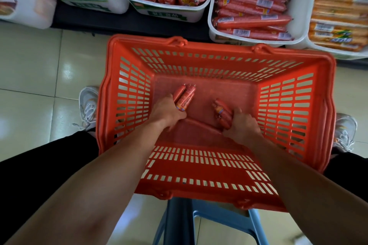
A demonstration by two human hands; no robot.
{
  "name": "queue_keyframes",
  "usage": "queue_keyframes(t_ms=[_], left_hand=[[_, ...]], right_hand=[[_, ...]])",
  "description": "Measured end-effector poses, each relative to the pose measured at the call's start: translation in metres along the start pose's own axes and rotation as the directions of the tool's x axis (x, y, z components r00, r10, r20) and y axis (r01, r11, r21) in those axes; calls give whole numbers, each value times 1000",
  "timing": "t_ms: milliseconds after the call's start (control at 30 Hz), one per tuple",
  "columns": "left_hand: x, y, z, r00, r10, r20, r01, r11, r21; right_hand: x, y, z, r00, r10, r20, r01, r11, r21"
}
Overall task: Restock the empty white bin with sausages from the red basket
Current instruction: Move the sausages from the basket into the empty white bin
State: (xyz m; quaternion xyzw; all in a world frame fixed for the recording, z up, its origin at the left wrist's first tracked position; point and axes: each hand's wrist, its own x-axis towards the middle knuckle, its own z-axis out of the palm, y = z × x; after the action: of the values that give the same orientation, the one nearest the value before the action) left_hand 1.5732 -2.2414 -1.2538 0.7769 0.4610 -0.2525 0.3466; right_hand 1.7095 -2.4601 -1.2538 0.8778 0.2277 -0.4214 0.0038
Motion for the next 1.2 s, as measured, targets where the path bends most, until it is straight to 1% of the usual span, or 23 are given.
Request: queue_keyframes(t_ms=[67, 100, 267, 367, 433, 533, 633, 733, 833, 1000, 1100, 1200], left_hand=[[-7, 2, -8, 1000, 2, 24, 0, 998, -64], [-12, 4, -14, 1000, 15, 25, -12, 996, -89], [-48, 22, -46, 995, 95, -38, -100, 981, -168], [-77, 36, -70, 986, 152, -67, -164, 960, -226], [-97, 43, -83, 975, 197, -106, -218, 944, -249], [-124, 53, -104, 968, 197, -153, -233, 936, -266], [-145, 66, -126, 954, 232, -191, -280, 917, -284], [-160, 86, -152, 939, 250, -235, -313, 906, -285], [-165, 108, -176, 926, 255, -277, -333, 899, -286], [-146, 133, -202, 909, 289, -300, -371, 890, -266], [-122, 138, -213, 910, 296, -290, -375, 884, -277], [-95, 139, -222, 906, 306, -293, -388, 877, -282]], right_hand=[[0, 0, -16, 1000, 27, 11, -29, 990, 141], [-2, -1, -25, 1000, 16, 14, -19, 981, 192], [-24, -9, -66, 994, -86, -64, 103, 931, 350], [-49, -16, -92, 982, -134, -130, 176, 898, 404], [-67, -19, -110, 971, -161, -177, 221, 886, 407], [-98, -24, -137, 958, -184, -222, 264, 868, 421], [-123, -27, -165, 943, -187, -277, 298, 844, 446], [-139, -31, -196, 925, -190, -331, 329, 835, 441], [-144, -34, -229, 891, -202, -406, 377, 827, 417], [-121, -45, -277, 857, -229, -462, 404, 855, 324], [-84, -59, -300, 853, -248, -459, 393, 884, 252], [-43, -78, -318, 834, -286, -472, 426, 877, 222]])
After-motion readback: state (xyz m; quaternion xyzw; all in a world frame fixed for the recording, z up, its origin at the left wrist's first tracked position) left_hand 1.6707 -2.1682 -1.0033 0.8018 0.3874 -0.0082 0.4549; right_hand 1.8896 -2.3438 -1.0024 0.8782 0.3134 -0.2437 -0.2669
